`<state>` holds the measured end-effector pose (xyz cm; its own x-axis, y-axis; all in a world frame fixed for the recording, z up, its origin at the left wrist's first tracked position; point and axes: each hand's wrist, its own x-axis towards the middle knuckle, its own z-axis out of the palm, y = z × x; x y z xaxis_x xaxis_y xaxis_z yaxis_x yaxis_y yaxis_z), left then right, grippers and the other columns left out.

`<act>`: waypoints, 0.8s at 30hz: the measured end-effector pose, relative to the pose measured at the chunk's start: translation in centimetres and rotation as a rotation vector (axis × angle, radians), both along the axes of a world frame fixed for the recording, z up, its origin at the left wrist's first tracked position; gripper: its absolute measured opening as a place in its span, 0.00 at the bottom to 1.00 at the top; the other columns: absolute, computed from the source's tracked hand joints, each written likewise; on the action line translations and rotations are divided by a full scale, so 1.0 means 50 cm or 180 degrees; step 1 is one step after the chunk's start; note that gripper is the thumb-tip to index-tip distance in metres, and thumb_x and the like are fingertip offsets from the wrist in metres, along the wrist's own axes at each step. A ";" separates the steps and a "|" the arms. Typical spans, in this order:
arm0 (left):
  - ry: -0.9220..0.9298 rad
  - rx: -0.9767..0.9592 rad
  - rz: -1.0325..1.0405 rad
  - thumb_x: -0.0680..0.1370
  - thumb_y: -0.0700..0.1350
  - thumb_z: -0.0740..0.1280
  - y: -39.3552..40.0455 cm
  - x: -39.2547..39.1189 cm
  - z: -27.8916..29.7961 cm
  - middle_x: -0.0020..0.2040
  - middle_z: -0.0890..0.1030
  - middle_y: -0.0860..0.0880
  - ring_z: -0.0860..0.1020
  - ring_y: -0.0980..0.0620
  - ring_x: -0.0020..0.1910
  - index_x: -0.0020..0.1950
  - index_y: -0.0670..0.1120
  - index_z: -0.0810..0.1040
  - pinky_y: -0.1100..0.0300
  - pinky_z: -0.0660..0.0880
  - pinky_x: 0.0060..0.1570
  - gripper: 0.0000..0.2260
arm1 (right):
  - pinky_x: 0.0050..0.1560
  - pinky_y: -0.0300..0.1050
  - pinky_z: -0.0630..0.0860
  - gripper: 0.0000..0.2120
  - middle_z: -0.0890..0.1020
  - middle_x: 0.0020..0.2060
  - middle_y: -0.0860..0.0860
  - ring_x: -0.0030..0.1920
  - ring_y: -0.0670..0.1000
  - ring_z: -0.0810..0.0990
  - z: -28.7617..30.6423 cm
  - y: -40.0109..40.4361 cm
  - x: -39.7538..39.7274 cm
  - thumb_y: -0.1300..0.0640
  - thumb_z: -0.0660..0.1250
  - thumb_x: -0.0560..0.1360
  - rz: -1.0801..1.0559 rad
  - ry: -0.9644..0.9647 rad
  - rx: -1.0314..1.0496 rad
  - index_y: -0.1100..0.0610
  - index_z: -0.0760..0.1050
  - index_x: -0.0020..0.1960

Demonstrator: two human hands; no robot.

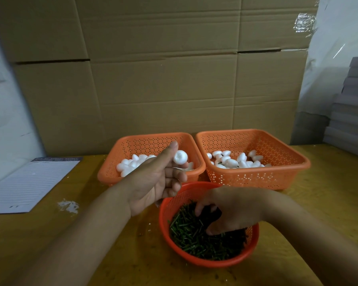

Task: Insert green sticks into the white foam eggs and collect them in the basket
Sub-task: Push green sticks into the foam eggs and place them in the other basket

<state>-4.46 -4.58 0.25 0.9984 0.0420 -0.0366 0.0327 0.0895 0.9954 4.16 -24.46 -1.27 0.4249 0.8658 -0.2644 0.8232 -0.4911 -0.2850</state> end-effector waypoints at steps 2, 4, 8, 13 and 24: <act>-0.0004 -0.0016 0.0001 0.67 0.70 0.70 0.002 0.001 -0.001 0.36 0.81 0.47 0.76 0.54 0.29 0.53 0.45 0.79 0.63 0.75 0.31 0.30 | 0.57 0.42 0.74 0.21 0.76 0.61 0.43 0.61 0.43 0.75 0.000 0.000 0.000 0.44 0.71 0.75 0.0002 0.0020 0.0013 0.40 0.73 0.66; -0.0014 -0.0048 -0.0029 0.68 0.67 0.72 0.004 0.002 -0.004 0.38 0.81 0.47 0.77 0.54 0.30 0.53 0.45 0.79 0.63 0.75 0.32 0.28 | 0.59 0.44 0.75 0.19 0.77 0.60 0.42 0.60 0.43 0.75 -0.001 0.001 -0.001 0.44 0.71 0.75 0.0033 0.0023 0.0044 0.40 0.74 0.65; -0.0059 -0.0078 -0.0177 0.74 0.57 0.71 0.004 0.005 -0.009 0.44 0.83 0.46 0.79 0.55 0.35 0.48 0.46 0.80 0.63 0.77 0.36 0.15 | 0.56 0.46 0.78 0.09 0.81 0.50 0.40 0.52 0.41 0.79 -0.001 0.005 -0.004 0.47 0.71 0.76 0.0110 -0.0051 0.0335 0.44 0.79 0.55; -0.0068 -0.0334 -0.0231 0.75 0.51 0.70 0.005 0.004 -0.007 0.56 0.84 0.42 0.82 0.53 0.40 0.68 0.33 0.73 0.62 0.79 0.39 0.28 | 0.47 0.34 0.75 0.04 0.81 0.41 0.37 0.44 0.37 0.79 0.000 0.008 -0.005 0.54 0.71 0.76 0.0083 -0.0174 0.0635 0.46 0.82 0.50; -0.0035 -0.0466 -0.0221 0.71 0.56 0.72 0.010 0.002 -0.002 0.52 0.85 0.45 0.80 0.54 0.39 0.56 0.46 0.81 0.62 0.77 0.38 0.18 | 0.48 0.38 0.78 0.07 0.85 0.45 0.41 0.44 0.38 0.81 0.009 -0.003 -0.001 0.48 0.71 0.76 -0.0122 -0.0244 0.0547 0.48 0.85 0.51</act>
<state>-4.38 -4.08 0.14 0.9991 -0.0321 -0.0263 0.0330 0.2317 0.9722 4.11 -24.63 -0.82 0.4717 0.8782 -0.0797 0.8273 -0.4720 -0.3046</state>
